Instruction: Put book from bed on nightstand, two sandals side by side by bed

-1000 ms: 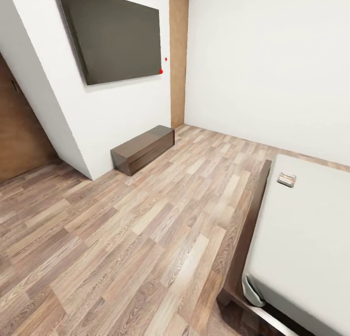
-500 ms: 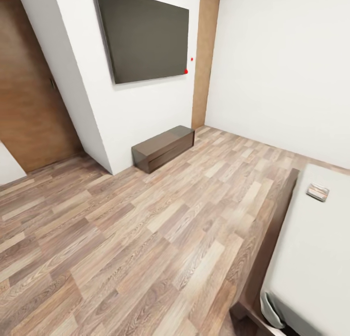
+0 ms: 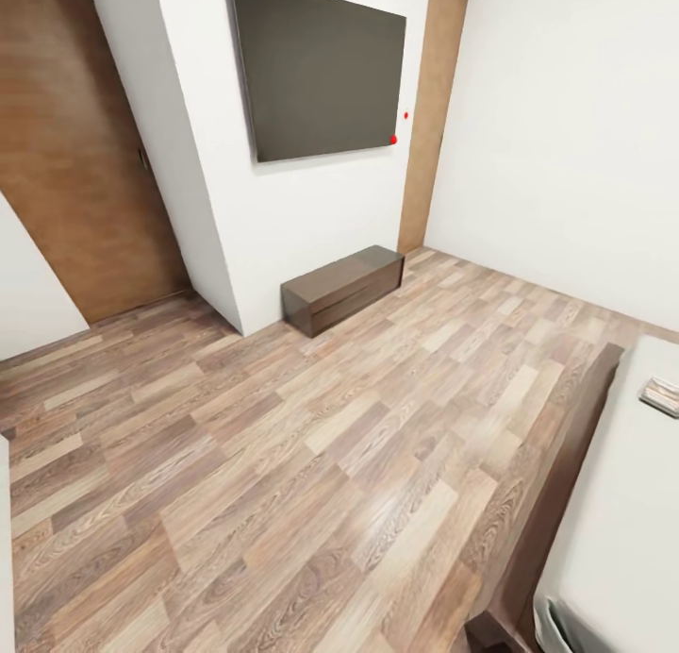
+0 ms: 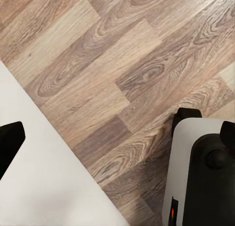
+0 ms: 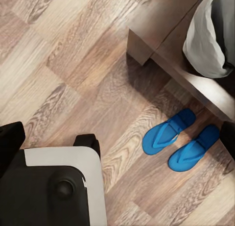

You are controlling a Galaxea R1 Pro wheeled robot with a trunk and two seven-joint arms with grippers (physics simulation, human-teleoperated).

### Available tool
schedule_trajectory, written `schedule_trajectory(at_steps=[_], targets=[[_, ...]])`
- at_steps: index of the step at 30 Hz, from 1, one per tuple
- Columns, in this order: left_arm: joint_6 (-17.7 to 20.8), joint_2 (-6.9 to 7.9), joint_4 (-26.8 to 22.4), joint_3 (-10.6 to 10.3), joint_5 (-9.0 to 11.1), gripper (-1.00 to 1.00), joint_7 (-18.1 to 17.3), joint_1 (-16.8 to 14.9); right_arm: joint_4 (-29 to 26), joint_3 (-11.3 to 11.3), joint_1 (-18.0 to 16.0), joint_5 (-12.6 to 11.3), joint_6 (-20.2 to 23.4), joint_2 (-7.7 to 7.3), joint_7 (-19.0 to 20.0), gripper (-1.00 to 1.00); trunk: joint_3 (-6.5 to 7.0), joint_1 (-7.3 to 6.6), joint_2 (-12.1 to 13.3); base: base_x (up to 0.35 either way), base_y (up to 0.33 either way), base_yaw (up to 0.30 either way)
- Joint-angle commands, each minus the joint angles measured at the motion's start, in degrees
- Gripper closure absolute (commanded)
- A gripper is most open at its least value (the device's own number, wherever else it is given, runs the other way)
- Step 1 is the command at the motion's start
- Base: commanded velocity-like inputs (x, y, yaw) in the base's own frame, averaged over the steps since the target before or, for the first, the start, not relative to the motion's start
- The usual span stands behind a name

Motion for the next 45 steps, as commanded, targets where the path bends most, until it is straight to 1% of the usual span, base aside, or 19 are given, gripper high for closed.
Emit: schedule_trajectory(at_steps=[1,13,45], targets=[[-0.1,-0.01,0.0,-0.4,0.6,-1.00,-0.3,0.0,0.0,-0.5,0.0,0.5,-0.2,-0.03,0.2,-1.00,-0.10,0.04,-0.1,0.100,0.053,0.059],[-0.1,-0.07,0.1,-0.4,0.6,-1.00,-0.3,0.0,0.0,-0.6,0.0,0.4,-0.2,-0.04,0.2,-1.00,0.15,0.04,-0.1,0.247,0.110,0.018],[-0.1,-0.22,0.1,-0.5,0.6,-1.00,-0.3,0.0,0.0,-0.6,0.1,0.4,-0.2,-0.02,0.2,-1.00,2.91,0.04,-0.1,0.334,0.014,0.001]])
